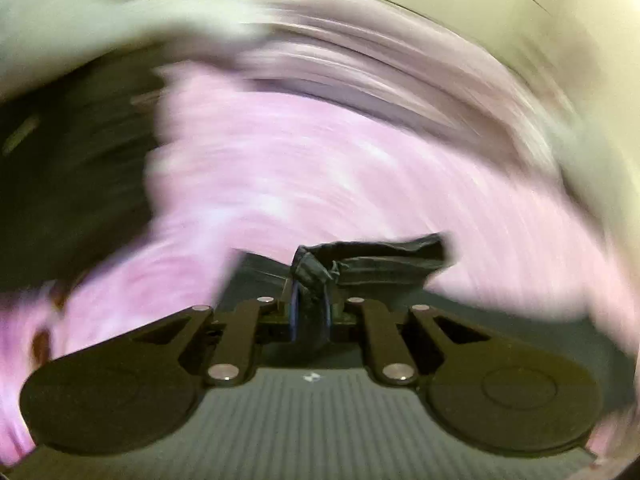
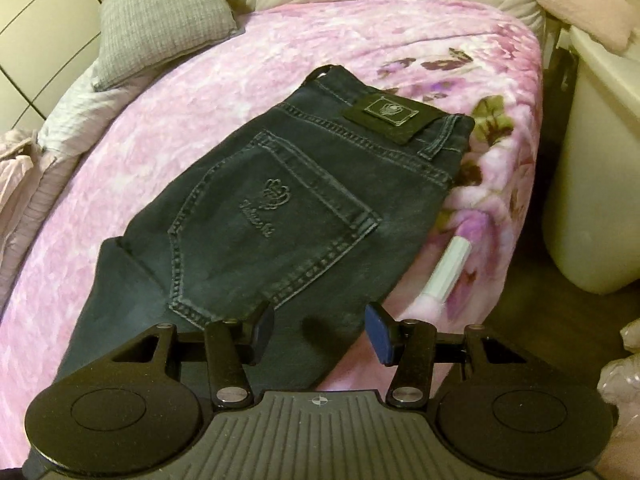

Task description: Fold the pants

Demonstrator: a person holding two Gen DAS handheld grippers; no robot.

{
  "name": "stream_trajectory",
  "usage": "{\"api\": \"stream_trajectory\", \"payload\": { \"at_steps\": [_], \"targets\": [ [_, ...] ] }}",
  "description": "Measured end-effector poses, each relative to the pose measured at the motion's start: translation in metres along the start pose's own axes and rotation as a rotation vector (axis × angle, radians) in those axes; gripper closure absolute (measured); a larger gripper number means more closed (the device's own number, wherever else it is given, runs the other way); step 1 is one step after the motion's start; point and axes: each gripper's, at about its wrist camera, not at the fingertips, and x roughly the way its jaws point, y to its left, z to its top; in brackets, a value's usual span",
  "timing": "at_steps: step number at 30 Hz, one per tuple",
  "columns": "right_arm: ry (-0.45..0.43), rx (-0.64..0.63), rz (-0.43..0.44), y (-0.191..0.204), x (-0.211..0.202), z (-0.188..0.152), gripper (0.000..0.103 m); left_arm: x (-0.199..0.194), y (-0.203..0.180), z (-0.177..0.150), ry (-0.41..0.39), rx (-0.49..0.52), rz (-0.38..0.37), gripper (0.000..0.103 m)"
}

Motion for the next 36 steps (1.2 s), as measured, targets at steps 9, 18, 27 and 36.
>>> {"api": "stream_trajectory", "payload": {
  "at_steps": [9, 18, 27, 36],
  "targets": [
    [0.144, 0.022, 0.245, 0.041, 0.005, -0.045, 0.055, 0.035, 0.064, -0.035, 0.125, -0.327, 0.052, 0.089],
    [0.561, 0.155, 0.622, 0.122, 0.024, -0.161, 0.058, 0.039, 0.044, -0.084, 0.199, -0.42, 0.0, 0.086],
    [0.671, 0.308, 0.58, 0.122, 0.054, -0.206, 0.067, 0.039, 0.04, -0.102, 0.21, -0.445, -0.006, 0.086],
    [0.568, 0.291, 0.597, 0.125, 0.055, -0.198, 0.069, 0.045, 0.05, -0.102, 0.195, -0.496, -0.012, 0.086]
  ]
}}
